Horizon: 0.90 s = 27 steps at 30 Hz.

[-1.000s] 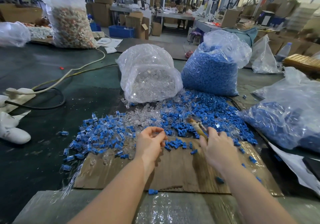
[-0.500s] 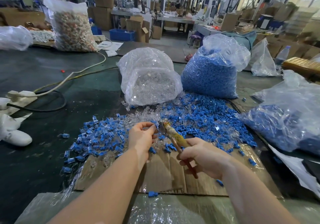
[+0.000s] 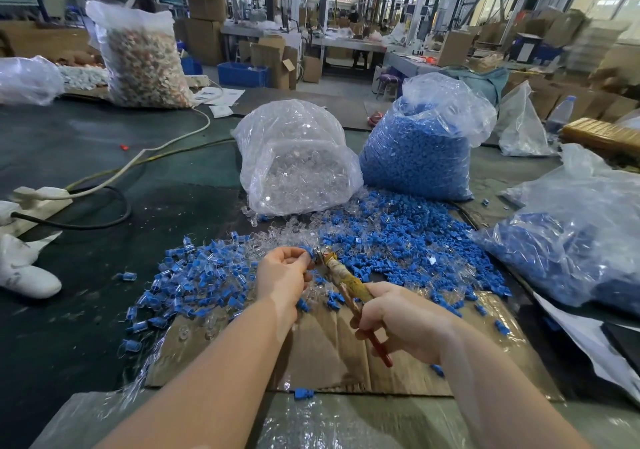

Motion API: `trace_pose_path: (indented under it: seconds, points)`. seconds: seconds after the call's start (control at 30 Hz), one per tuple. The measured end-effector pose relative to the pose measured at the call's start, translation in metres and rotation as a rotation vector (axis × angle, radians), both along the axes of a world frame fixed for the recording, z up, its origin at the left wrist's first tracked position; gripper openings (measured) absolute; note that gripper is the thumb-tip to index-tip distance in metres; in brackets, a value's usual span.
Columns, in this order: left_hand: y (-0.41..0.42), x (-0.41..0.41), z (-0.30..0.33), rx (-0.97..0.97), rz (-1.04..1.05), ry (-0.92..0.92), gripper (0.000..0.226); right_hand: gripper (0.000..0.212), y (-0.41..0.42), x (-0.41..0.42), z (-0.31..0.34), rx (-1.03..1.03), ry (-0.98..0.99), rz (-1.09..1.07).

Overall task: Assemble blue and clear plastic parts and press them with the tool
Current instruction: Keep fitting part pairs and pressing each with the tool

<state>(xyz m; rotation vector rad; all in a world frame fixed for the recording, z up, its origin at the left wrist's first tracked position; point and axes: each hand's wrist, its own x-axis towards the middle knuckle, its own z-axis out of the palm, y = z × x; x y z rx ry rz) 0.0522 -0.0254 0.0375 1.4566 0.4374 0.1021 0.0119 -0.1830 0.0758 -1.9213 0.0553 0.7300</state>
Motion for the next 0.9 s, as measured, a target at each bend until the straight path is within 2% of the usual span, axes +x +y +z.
trace_pose_path:
  seconds: [0.47,0.63,0.8,0.83,0.9]
  points:
    - [-0.003,-0.001,-0.002,0.074,-0.021,0.026,0.006,0.019,0.006,-0.003,0.001,-0.067,-0.079,0.055]
    - [-0.005,-0.001,-0.001,0.039,-0.003,0.013,0.005,0.021,0.003,-0.004,-0.001,-0.022,-0.093,0.026]
    - [-0.001,-0.004,-0.001,0.020,0.039,0.025,0.010,0.046,0.000,-0.006,-0.010,0.104,-0.035,-0.151]
    - [0.002,-0.004,-0.002,0.069,0.065,0.018,0.011,0.050,-0.001,-0.005,-0.013,0.115,-0.046,-0.190]
    - [0.010,-0.004,-0.004,0.308,0.100,-0.007,0.009,0.054,-0.006,0.000,-0.022,0.023,-0.156,-0.259]
